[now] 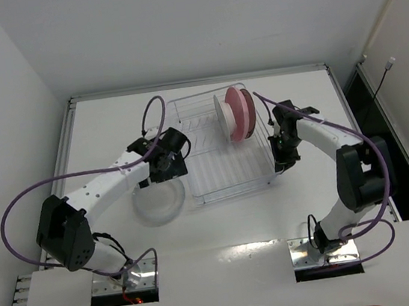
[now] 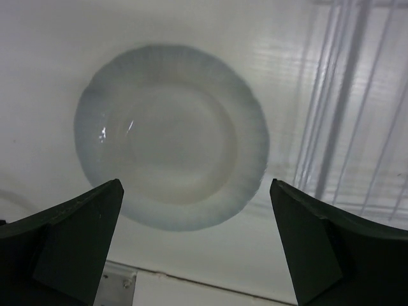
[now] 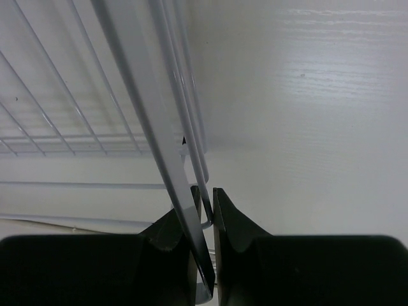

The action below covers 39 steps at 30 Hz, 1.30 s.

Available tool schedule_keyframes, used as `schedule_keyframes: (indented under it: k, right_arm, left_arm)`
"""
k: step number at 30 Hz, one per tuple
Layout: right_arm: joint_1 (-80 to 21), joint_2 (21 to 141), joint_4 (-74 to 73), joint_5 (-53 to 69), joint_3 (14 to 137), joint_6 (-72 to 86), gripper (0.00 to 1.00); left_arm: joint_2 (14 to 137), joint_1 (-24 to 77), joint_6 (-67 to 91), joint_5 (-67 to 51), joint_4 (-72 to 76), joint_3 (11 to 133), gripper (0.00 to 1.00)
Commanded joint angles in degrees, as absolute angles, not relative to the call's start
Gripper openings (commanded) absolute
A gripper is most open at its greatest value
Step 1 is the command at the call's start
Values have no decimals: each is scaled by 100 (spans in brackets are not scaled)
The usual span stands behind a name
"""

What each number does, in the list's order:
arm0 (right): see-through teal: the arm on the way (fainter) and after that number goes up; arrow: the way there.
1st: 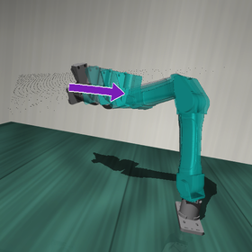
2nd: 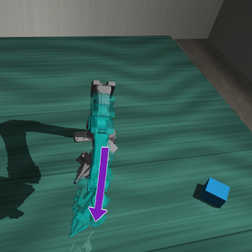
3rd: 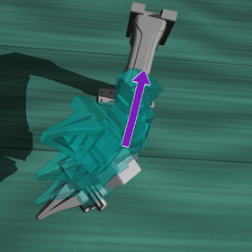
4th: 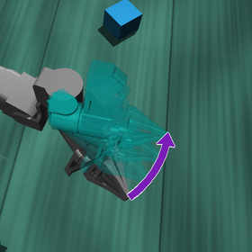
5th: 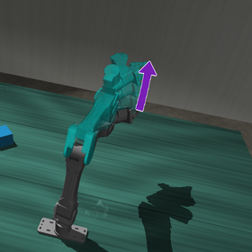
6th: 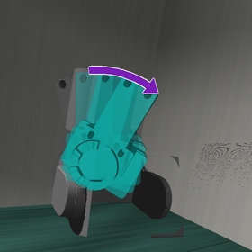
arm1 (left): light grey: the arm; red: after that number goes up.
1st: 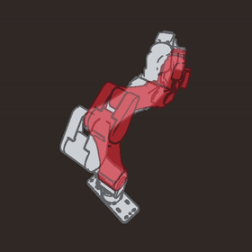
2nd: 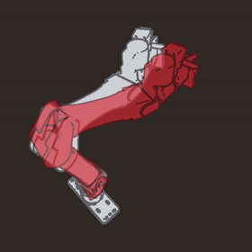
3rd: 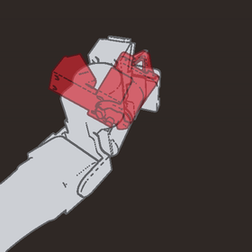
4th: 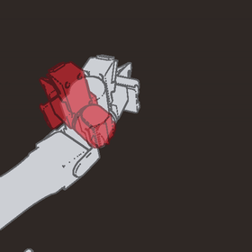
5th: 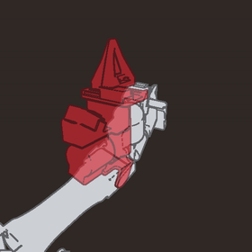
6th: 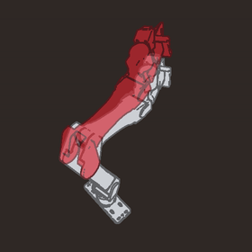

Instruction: Load the plates into the dish rack

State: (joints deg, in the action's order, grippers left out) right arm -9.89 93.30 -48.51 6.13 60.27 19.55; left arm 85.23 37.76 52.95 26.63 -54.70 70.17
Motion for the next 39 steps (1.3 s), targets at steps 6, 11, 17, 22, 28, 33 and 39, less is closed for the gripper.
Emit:
schedule_keyframes:
  k: [6, 11, 17, 22, 28, 33, 39]
  right_arm:
    - [-1011, 9598, -4675, 800, 6214, 2118, 9]
    - [-1011, 9711, -4798, 747, 6337, 2118, 9]
    - [-1011, 9765, -4904, 747, 6495, 2118, 9]
    - [-1011, 9817, -4957, 747, 6600, 2066, 9]
    - [-1011, 9817, -5009, 633, 6601, 2065, 9]
    - [-1011, 9817, -5062, 581, 6653, 2065, 9]
    - [-1011, 9817, -5115, 580, 6715, 2065, 9]
  left_arm:
    - [8332, 3727, 5292, 1864, -5178, 5881, 100]
    - [8394, 3438, 5186, 1731, -4642, 5345, 100]
    - [8805, 2971, 4817, 1626, -3947, 5080, 72]
    - [9447, 2647, 4545, 1573, -3779, 5282, 48]
    - [10054, 2032, 4368, 1643, -3866, 5642, 16]
    - [10230, 1504, 4254, 1836, -4077, 5976, 0]
    - [10301, 880, 3956, 2293, -4245, 6196, 0]
